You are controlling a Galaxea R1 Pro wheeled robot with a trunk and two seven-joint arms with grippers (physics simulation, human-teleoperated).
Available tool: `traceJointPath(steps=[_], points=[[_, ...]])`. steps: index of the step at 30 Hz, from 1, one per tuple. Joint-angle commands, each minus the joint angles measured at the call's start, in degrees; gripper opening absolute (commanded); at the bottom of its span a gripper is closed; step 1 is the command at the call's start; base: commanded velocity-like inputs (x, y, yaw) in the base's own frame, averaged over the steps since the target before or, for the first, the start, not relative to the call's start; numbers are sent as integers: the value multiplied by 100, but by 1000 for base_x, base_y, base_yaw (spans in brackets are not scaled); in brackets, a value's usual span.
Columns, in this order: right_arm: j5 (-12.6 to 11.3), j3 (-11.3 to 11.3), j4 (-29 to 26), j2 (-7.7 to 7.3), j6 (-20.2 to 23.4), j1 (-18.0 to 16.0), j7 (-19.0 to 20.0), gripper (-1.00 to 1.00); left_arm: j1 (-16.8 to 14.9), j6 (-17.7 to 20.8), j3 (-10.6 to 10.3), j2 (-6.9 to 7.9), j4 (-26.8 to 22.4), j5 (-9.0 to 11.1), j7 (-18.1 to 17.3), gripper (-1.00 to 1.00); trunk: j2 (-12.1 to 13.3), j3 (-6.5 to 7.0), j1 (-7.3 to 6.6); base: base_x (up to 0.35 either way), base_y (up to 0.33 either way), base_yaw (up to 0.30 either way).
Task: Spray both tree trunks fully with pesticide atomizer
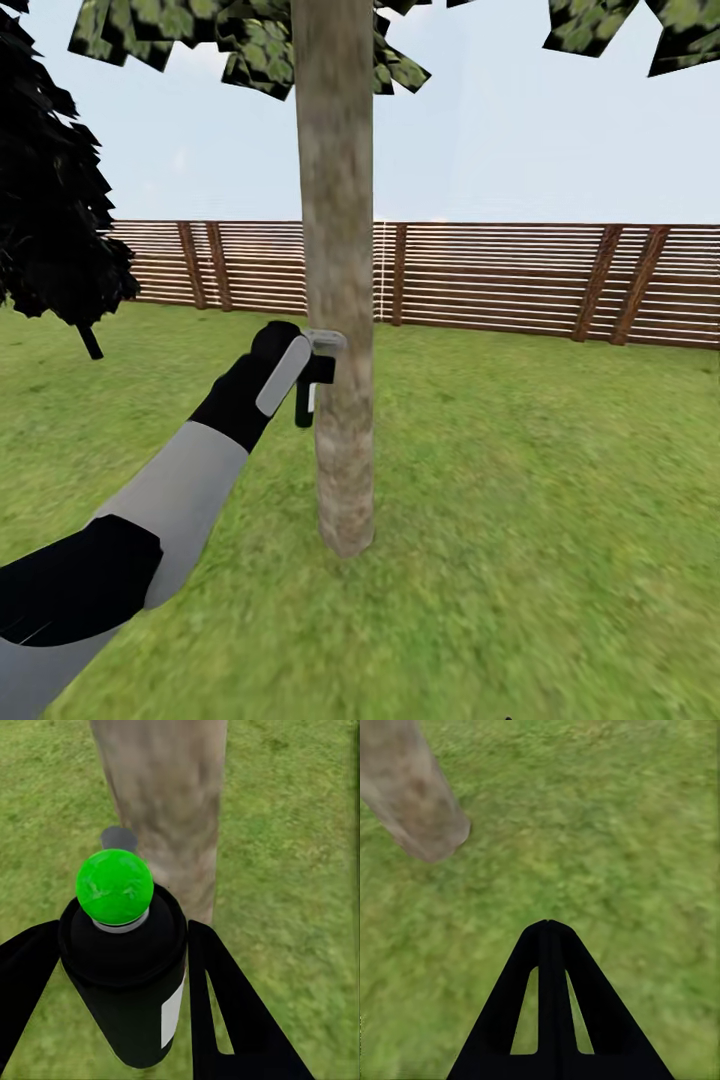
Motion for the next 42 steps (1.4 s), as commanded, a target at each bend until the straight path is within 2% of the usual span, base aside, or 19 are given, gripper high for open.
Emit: traceJointPath(steps=[1,7,18,23,28,36,42], points=[[-33,34,6,-3,-23,-7,-34,-100,-6,12,-11,4,-43,54,61,-100,-12,-13,7,329,82,-33],[-30,35,63,7,-23,-12,-35,-100,-2,12,-11,9,-321,63,63,-100,-12,-11,7,223,41,-9],[-26,35,80,55,-23,-13,-38,-100,48,12,-37,0,-341,76,51,-100,-12,-11,7,11,1,0],[-26,35,80,55,-23,-13,-39,-100,496,12,-60,14,-338,59,40,-100,-12,-11,7,0,0,0],[-18,35,78,55,-23,-13,-36,-100,944,-180,-68,39,-334,42,35,-100,-12,-11,7,0,0,0],[-17,35,75,55,-25,-13,-34,-100,1254,-536,-348,58,-286,38,5,-100,-12,-11,7,10,0,0],[-17,35,74,55,-23,-13,-34,-100,1296,-608,-395,62,-257,24,-196,-100,-12,-11,7,214,0,0]])
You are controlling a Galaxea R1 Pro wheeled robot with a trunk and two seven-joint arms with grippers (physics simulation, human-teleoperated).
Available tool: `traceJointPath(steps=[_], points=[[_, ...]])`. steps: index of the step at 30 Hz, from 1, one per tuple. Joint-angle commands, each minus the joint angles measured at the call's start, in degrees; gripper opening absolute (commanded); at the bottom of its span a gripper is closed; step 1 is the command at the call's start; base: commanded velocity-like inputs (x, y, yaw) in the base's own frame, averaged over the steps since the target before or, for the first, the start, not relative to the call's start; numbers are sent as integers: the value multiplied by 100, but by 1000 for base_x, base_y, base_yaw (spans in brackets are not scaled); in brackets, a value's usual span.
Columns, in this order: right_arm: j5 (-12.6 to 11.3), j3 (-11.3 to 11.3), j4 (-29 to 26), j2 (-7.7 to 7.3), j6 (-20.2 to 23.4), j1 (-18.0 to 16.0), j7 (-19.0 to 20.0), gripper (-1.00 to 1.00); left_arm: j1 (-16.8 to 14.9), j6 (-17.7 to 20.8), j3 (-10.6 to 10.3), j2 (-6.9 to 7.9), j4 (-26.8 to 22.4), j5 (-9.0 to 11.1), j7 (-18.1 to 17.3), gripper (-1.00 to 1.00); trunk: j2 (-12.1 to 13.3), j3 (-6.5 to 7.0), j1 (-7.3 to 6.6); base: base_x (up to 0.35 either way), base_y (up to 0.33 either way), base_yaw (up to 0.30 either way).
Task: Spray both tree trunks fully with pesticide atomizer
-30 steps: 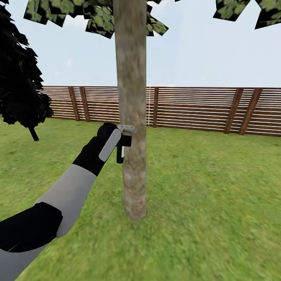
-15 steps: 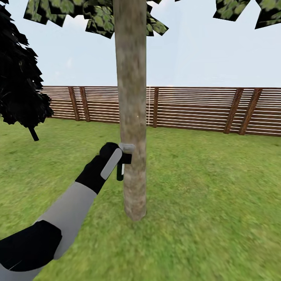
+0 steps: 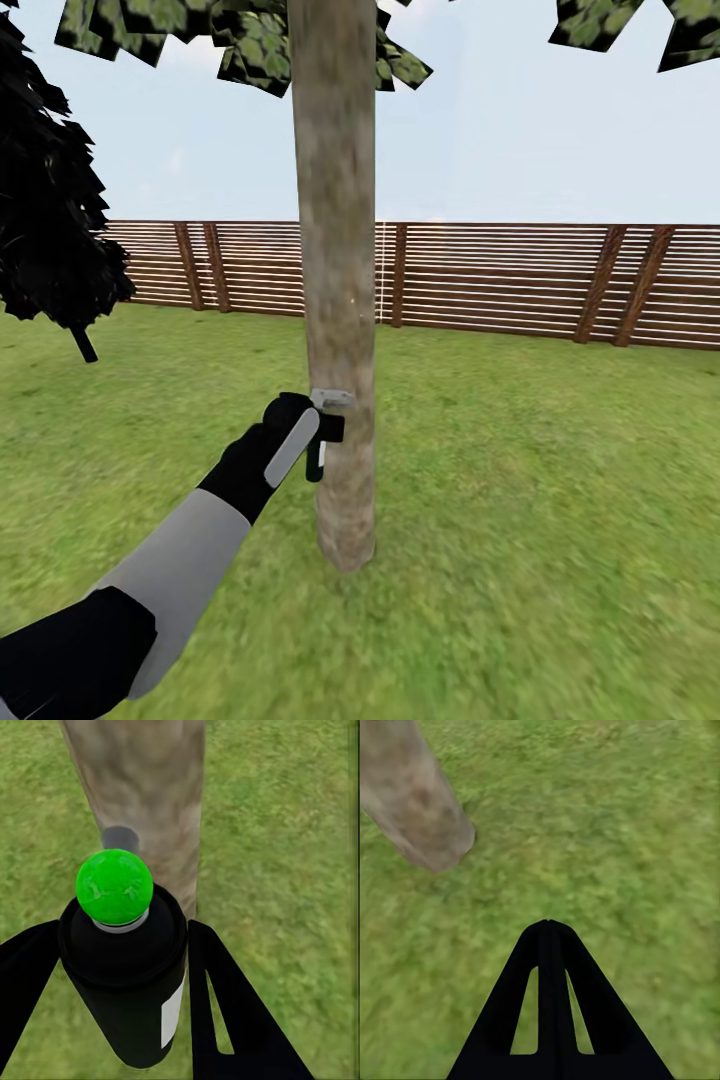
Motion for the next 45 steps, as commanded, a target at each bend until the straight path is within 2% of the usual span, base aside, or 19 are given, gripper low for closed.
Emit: traceJointPath(steps=[1,11,15,22,30,45], points=[[-39,36,2,-5,-24,-5,-36,-100,-6,-1,-12,2,-3,49,43,-100,-15,-13,4,67,0,0],[-39,36,5,-5,-24,-5,-35,-100,46,-179,-14,2,19,56,20,-100,-15,-13,4,116,0,0],[-39,36,1,-5,-24,-5,-35,-100,254,-260,-14,8,24,48,20,-100,-15,-13,4,16,0,0],[-39,37,-3,-5,-32,-5,-34,-100,890,-660,-21,14,24,16,21,-100,-15,-13,4,1,0,0],[-39,45,-3,-5,-35,-5,-34,-100,1193,-866,-22,45,33,13,12,-100,-15,-13,4,94,92,0],[-41,44,-10,-5,-33,-5,-34,-100,1373,-958,-31,46,155,12,-180,-100,-15,-13,4,24,200,-112]])
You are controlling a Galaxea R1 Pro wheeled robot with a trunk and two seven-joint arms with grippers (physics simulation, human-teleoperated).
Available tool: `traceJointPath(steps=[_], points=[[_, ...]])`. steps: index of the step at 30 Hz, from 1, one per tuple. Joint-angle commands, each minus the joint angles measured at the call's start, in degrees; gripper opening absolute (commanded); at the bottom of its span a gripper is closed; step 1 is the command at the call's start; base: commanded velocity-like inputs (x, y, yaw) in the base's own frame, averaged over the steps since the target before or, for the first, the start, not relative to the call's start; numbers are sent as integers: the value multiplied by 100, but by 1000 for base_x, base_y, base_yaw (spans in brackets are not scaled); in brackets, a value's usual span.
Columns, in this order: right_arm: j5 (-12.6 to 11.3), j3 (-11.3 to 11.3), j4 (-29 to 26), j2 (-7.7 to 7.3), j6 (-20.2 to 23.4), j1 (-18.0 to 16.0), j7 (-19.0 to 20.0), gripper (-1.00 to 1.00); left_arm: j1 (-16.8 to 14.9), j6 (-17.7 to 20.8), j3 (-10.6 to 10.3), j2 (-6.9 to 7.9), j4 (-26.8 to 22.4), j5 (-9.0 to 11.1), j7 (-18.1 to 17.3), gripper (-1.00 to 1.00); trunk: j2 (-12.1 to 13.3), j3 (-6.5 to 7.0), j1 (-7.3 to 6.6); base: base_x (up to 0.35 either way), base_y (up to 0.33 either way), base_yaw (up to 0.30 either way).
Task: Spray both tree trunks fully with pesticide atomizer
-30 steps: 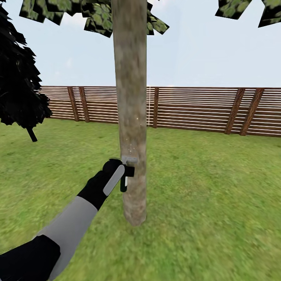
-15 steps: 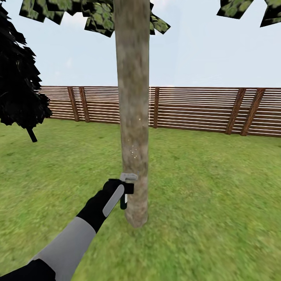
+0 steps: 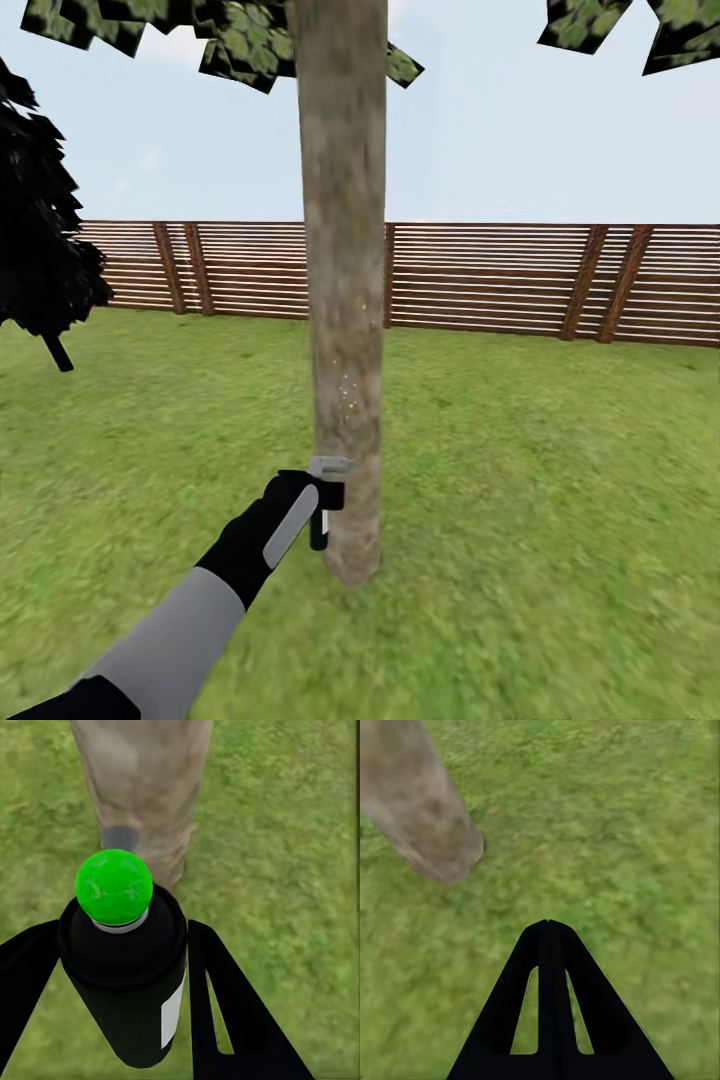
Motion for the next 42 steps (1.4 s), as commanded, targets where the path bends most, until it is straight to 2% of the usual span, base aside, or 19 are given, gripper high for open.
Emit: traceJointPath(steps=[1,8,15,29,34,42], points=[[-35,31,-1,-4,-23,-5,-34,-100,-5,12,-13,4,-6,49,32,-100,-13,-14,4,0,322,-29],[-42,28,6,-4,-23,-5,-34,-100,-4,-80,-13,44,129,50,-35,-100,-13,-14,4,179,228,-184],[-43,27,4,-4,-23,-5,-34,-100,-4,-217,-13,47,226,50,-78,-100,-13,-14,4,186,64,-40],[-43,25,6,-4,-23,-5,-34,-100,95,-288,-13,79,232,51,-87,-100,-13,-14,4,-57,98,-135],[-43,25,6,-4,-23,-5,-34,-100,118,-422,-13,83,331,41,-329,-100,-13,-5,4,-2,281,-184],[-43,25,6,-4,-23,-5,-34,-100,120,-435,-12,83,378,42,-369,-100,-13,4,4,0,331,-106]])
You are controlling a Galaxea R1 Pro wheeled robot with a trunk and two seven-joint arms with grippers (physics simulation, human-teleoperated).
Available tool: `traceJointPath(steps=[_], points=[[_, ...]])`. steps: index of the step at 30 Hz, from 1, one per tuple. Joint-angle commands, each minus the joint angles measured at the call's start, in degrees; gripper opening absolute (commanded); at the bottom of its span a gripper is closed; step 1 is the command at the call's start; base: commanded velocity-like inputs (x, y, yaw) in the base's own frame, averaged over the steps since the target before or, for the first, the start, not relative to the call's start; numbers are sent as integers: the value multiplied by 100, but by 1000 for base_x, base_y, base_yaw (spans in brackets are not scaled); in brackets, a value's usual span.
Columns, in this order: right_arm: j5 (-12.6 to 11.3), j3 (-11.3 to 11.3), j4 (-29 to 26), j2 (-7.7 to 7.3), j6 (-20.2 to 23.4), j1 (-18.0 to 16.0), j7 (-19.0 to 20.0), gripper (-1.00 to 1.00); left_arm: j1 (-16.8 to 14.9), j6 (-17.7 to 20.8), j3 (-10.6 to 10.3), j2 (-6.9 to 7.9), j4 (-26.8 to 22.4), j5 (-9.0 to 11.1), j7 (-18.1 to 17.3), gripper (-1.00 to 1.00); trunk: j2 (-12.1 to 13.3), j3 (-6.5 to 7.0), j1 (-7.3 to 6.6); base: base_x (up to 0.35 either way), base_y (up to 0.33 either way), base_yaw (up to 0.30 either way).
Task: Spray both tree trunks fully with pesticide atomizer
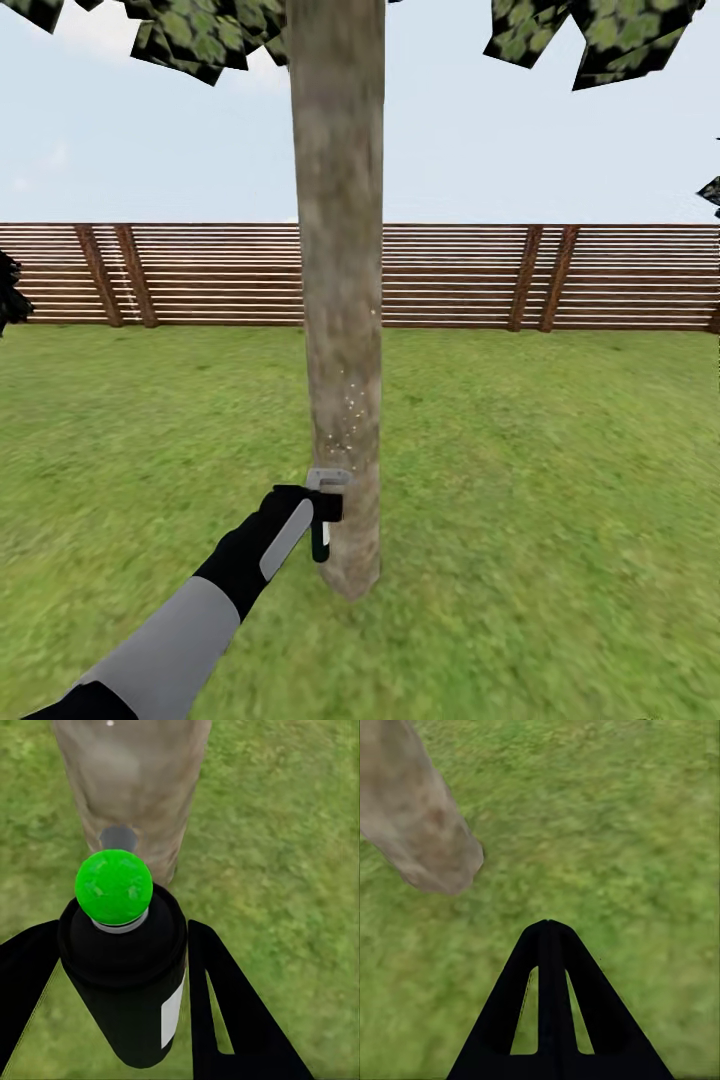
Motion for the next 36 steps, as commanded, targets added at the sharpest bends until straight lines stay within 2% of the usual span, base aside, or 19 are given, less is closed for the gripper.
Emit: traceJointPath(steps=[1,13,21,31,36], points=[[-35,32,-1,-4,-23,-5,-34,-100,-6,11,-16,4,-6,57,55,-100,-14,-13,4,0,334,-109],[-35,32,-1,-4,-23,-5,-34,-100,-6,2,-17,4,75,57,55,-100,-14,0,4,0,334,-224],[-27,32,-3,-4,-23,-5,-34,-100,-6,0,-17,5,75,57,55,-100,-14,2,4,0,334,-112],[-29,32,-1,-4,-23,-5,-34,-100,-6,2,-17,10,75,57,48,-100,-14,21,4,0,334,-261],[-28,32,-9,-4,-23,-5,-34,-100,-6,2,-17,10,75,57,46,-100,-14,23,4,0,334,-60]])
